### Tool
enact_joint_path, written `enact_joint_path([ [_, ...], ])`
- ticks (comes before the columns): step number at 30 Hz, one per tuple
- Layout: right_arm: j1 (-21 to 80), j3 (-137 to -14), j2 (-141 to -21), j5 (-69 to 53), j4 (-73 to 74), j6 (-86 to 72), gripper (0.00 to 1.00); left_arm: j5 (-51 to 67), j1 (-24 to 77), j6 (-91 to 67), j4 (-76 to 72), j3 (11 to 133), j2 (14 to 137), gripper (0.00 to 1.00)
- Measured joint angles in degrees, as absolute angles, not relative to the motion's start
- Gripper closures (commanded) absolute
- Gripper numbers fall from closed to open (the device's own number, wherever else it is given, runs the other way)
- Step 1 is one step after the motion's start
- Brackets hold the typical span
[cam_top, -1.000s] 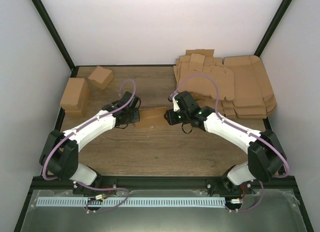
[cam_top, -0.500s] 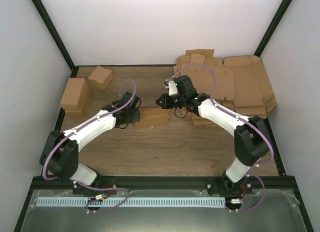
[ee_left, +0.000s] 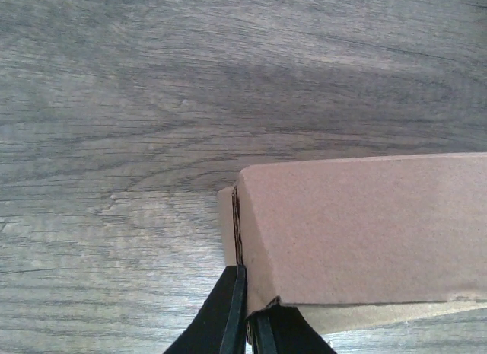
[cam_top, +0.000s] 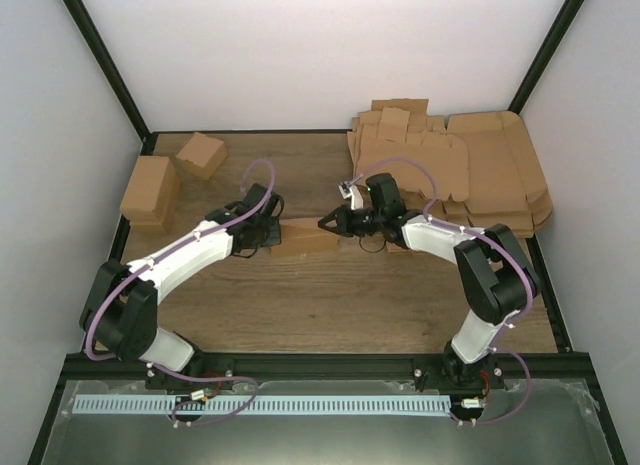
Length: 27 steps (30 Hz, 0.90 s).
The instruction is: Fold the paper box
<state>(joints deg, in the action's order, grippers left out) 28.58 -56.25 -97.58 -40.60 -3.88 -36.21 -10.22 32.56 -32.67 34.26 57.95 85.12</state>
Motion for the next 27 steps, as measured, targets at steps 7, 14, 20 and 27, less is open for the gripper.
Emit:
enact_joint_path([
  [7, 27.24, -51.05, -97.21, -44.05, -9.54, -37.58, 0.99, -10.59, 32.53, -31.81, 35.29, 58.72, 85.73, 0.52],
  [14, 26.81, -51.13, -97.21, -44.51, -9.06, -37.52, 0.99, -7.97, 32.6, -30.37, 41.85, 61.69, 84.97, 0.38],
  [20, 26.81, -51.27, -97.21, -44.53, -8.75, -37.12, 0.99, 0.16, 29.67, -28.53, 43.48, 64.45, 79.94, 0.87],
  [27, 26.81, -51.77, -97.21, -44.53, -8.01, -36.86, 0.99, 18.48, 20.43, -25.69, 35.94, 64.53, 79.2, 0.96],
])
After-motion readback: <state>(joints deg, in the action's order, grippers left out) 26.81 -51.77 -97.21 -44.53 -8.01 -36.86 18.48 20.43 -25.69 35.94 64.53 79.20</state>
